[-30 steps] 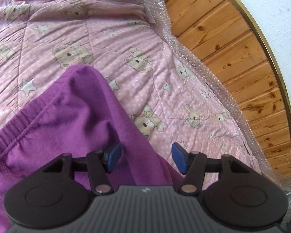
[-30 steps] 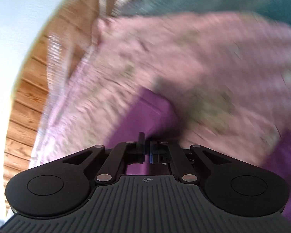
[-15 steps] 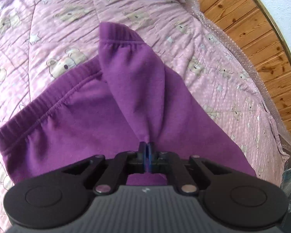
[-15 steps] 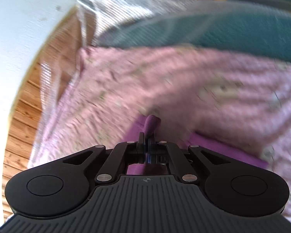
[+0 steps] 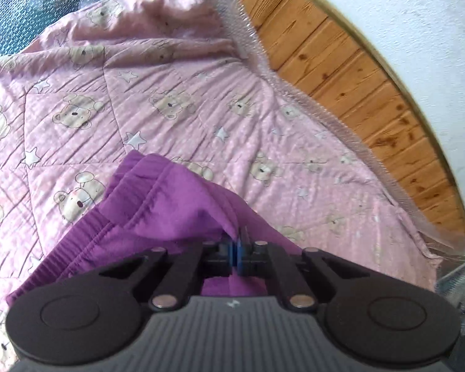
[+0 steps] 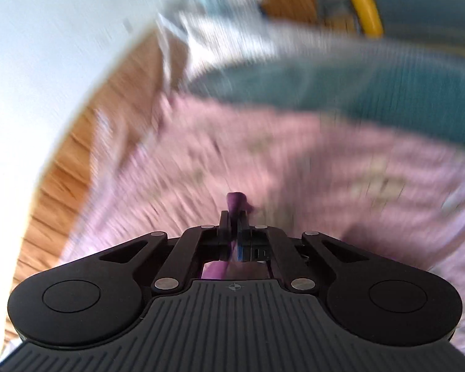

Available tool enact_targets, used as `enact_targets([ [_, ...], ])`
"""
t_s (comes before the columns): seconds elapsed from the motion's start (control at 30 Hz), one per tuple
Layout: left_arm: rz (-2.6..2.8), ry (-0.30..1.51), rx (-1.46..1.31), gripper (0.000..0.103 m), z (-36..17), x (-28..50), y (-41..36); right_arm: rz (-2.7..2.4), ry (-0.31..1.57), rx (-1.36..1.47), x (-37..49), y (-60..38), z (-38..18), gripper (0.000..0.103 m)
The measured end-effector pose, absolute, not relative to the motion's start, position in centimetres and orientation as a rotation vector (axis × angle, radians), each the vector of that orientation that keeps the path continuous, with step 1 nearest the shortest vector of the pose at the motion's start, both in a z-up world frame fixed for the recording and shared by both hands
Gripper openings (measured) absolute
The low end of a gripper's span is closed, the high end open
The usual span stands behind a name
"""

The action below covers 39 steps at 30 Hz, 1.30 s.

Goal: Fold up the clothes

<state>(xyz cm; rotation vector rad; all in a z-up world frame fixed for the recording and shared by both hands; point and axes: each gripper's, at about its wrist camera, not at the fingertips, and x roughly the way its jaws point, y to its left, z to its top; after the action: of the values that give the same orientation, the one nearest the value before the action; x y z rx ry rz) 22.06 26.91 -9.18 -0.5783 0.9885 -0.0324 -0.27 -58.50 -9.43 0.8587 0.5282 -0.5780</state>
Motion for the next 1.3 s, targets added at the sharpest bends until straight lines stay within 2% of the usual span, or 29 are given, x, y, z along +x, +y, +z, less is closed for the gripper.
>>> enact_targets([
  [0.07, -0.066, 1.032, -0.512, 0.002, -9.5, 20.2, 27.0, -0.607, 0.525, 0.822, -2.5, -58.6, -7.9, 0.000],
  [0.2, -0.063, 1.157, -0.458, 0.002, -13.8, 18.8, 26.6, -0.745, 0.703, 0.870, -5.1, -59.7, -14.5, 0.000],
  [0.3, -0.055, 1.196, -0.442, 0.002, -15.4, 18.3, 26.2, -0.789, 0.764, 0.925, -5.8, -59.8, -17.8, 0.000],
  [0.5, -0.124, 1.117, -0.437, 0.002, -12.1, 16.5, 27.3, -0.782, 0.657, 0.898, -7.3, -59.9, -14.5, 0.000],
  [0.7, -0.063, 1.199, -0.452, 0.003, -16.4, 15.2, 27.9, -0.811, 0.831, 0.803, -6.2, -58.5, -18.2, 0.000],
  [0.8, -0.069, 1.169, -0.460, 0.011, -15.6, 14.8, 28.0, -0.808, 0.852, 0.757, -6.0, -58.1, -17.7, 0.003],
  [0.83, -0.074, 1.148, -0.471, 0.019, -15.0, 14.6, 28.3, -0.826, 0.847, 0.724, -6.1, -57.8, -17.0, 0.009],
  [0.87, -0.072, 1.114, -0.485, 0.031, -14.1, 14.2, 28.8, -0.860, 0.832, 0.678, -6.3, -57.3, -16.0, 0.028],
  [0.9, -0.066, 1.075, -0.507, 0.039, -13.3, 13.8, 29.5, -0.895, 0.817, 0.631, -6.5, -56.8, -14.9, 0.038],
  [0.93, -0.053, 1.037, -0.534, 0.053, -12.7, 13.4, 30.3, -0.892, 0.802, 0.592, -6.3, -55.7, -14.1, 0.053],
  [0.97, -0.038, 1.002, -0.559, 0.062, -12.1, 13.1, 31.1, -0.865, 0.788, 0.559, -5.8, -54.3, -13.5, 0.060],
  [1.03, -0.004, 0.967, -0.598, 0.064, -12.0, 13.6, 32.2, -0.810, 0.758, 0.492, -4.9, -51.5, -12.3, 0.067],
  [1.1, 0.002, 1.000, -0.608, 0.064, -13.0, 15.1, 31.8, -0.755, 0.728, 0.426, -4.1, -48.7, -11.0, 0.068],
  [1.13, -0.010, 1.027, -0.591, 0.058, -13.7, 15.9, 31.4, -0.699, 0.743, 0.411, -3.2, -47.3, -11.3, 0.068],
  [1.17, 0.002, 1.052, -0.553, 0.027, -14.2, 16.4, 30.9, -0.621, 0.777, 0.408, -2.0, -46.0, -12.1, 0.068],
  [1.2, 0.009, 1.058, -0.548, 0.007, -14.4, 16.5, 30.9, -0.567, 0.812, 0.400, -0.9, -44.7, -13.0, 0.068],
  [1.3, 0.003, 0.982, -0.562, 0.005, -12.7, 15.1, 31.8, -0.506, 0.894, 0.413, 0.7, -42.8, -15.6, 0.067],
])
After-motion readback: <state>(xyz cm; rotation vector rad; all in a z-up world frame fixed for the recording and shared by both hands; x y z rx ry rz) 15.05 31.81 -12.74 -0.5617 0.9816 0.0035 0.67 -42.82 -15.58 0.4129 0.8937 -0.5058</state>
